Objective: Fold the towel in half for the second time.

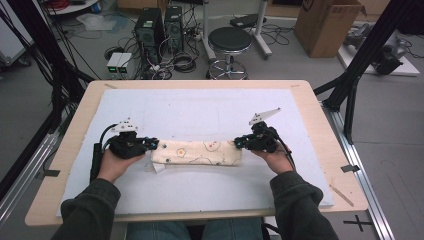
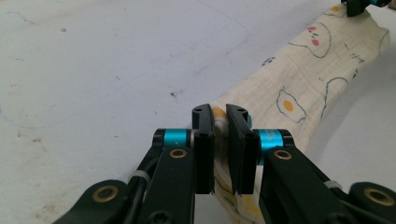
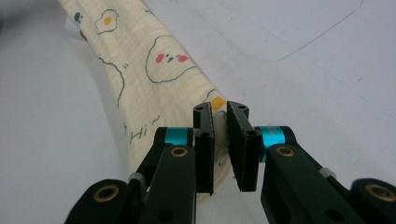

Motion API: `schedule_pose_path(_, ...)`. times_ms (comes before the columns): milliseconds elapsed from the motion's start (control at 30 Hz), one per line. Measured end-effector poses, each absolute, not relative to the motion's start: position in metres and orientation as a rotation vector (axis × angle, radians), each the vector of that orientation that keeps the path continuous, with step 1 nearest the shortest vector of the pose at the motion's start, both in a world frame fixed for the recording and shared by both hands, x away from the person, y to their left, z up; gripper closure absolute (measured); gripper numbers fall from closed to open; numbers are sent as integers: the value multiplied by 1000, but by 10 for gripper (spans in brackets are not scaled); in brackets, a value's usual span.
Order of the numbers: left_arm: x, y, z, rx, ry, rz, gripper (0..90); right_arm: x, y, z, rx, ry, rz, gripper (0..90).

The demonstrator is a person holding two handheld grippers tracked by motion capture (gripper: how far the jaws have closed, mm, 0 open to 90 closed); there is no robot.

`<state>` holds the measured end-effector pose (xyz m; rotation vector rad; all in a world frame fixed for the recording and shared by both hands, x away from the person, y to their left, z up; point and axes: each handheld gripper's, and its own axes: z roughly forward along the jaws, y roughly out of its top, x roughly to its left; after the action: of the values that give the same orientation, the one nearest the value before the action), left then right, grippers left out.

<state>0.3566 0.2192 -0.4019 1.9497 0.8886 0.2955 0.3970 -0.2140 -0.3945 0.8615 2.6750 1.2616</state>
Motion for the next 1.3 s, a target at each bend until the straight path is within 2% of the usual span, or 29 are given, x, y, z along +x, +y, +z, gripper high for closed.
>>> schedule_pose_path(633,390,225,-405,1915,983,311,816,435,-209,-390,934,2630,1229,814)
schedule_pose_path(1100,419,214,-418,1914,1066,333,813,464,-209,-403,1041,2566,1191,815)
schedule_pose_path(1200,424,210,-425,1924,1087,363,753,469,-209,-411,1074,2559,1165,805)
schedule_pose_path(1300,425,211,-429,1940,1102,368,668,473,-208,-418,1096,2558,1139,731)
